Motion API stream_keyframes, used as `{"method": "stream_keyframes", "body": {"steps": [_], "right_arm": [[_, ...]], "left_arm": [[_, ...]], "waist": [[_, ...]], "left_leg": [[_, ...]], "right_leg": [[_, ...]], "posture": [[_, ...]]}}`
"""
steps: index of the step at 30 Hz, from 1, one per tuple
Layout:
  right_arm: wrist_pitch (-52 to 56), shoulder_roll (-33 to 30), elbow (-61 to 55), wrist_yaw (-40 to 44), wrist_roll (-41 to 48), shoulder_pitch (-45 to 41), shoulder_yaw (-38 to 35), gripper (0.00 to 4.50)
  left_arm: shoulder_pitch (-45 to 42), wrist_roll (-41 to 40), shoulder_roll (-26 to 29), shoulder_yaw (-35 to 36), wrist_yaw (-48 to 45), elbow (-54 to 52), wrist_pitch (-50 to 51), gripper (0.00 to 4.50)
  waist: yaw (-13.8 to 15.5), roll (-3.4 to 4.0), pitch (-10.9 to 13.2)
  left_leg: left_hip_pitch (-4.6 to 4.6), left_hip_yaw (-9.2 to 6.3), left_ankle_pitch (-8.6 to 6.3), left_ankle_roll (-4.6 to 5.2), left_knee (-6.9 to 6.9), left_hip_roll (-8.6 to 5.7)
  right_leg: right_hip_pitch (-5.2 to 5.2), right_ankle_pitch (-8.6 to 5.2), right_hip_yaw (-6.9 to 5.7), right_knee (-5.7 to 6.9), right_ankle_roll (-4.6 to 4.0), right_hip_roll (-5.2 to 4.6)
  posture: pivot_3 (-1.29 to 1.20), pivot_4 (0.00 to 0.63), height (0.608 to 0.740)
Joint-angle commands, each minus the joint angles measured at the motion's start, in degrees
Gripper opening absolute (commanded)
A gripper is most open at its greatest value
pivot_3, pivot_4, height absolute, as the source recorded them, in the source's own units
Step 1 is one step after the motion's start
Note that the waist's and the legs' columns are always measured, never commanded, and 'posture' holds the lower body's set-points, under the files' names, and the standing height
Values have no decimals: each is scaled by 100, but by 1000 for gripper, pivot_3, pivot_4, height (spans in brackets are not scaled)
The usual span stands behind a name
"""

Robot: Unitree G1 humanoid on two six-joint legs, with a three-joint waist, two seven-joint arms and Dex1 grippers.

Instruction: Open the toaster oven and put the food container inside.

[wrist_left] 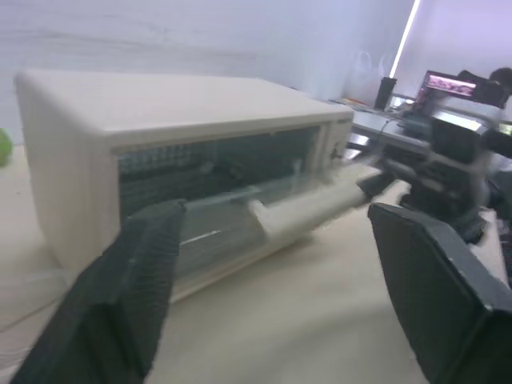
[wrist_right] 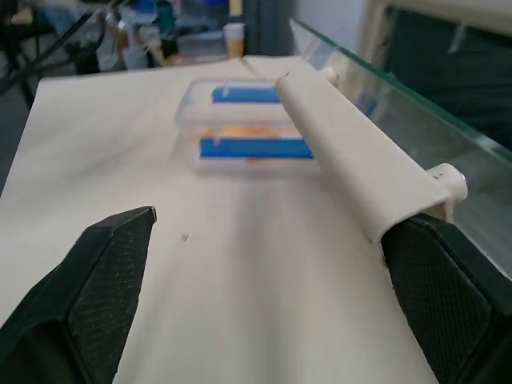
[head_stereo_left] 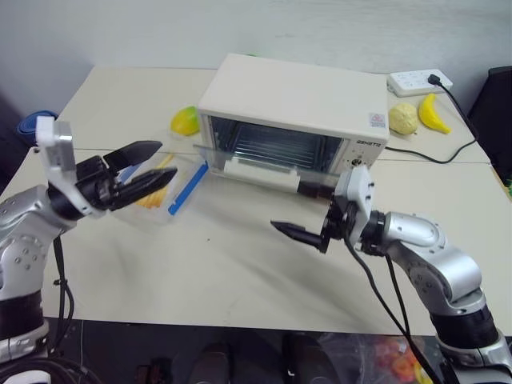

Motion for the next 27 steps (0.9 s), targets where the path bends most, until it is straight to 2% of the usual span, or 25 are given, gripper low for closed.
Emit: {"method": "stream_keyframes", "body": {"steps": [1, 4, 10, 14, 19, 24, 27], "right_arm": [[-494, -29, -165, 254, -295, 72, 119, 4500], [-651, 44, -130, 280, -447, 167, 166, 4500], [-904, 141, -166, 265, -710, 392, 242, 4500], [-1153, 34, -222, 271, -872, 835, 126, 4500], [-1736, -146, -387, 347, -918, 2043, -425, 4500], [-2333, -247, -376, 486, -764, 3487, -1341, 4500], [-2378, -176, -353, 409, -552, 3616, -1703, 4500]], "left_arm": [[-750, 566, -139, -416, -20, 632, -417, 2685], [-1382, 1009, -353, -779, -128, 1292, -711, 1680], [-2100, 1845, -767, -1366, -379, 2355, -1388, 41], [-2027, 2321, -851, -1760, -790, 2521, -1828, 41], [-1602, 2856, -680, -2297, -1454, 2242, -2356, 41], [-1159, 3143, -748, -2282, -1103, 1872, -2452, 41], [-697, 3379, -822, -2392, -791, 1470, -2429, 41]], "waist": [[4, -1, 1], [-1, -2, 1], [-16, -2, 1], [4, -4, 1], [62, -4, 1], [150, -5, 2], [141, -5, 2]], "left_leg": [[0, 1, 0, 0, 4, -11], [-1, 2, 0, -1, 6, -13], [-2, -1, 0, -2, 1, -15], [-3, -1, 0, -2, 3, -16], [-4, -1, 0, -2, 3, -17], [-3, -1, -1, 0, 16, -16], [11, -2, -2, 2, 25, -12]], "right_leg": [[0, 0, 1, 0, 1, 2], [0, 2, 4, 4, 4, 5], [-7, 3, 10, 4, 5, 12], [-6, 3, 11, 3, 6, 12], [-5, 4, 12, 3, 7, 11], [1, 4, 14, 1, 8, 12], [14, 6, 24, -2, 11, 11]], "posture": [[0, 150, 740], [0, 150, 740], [0, 150, 740], [0, 150, 740], [0, 150, 740], [0, 150, 740], [0, 150, 740]]}}
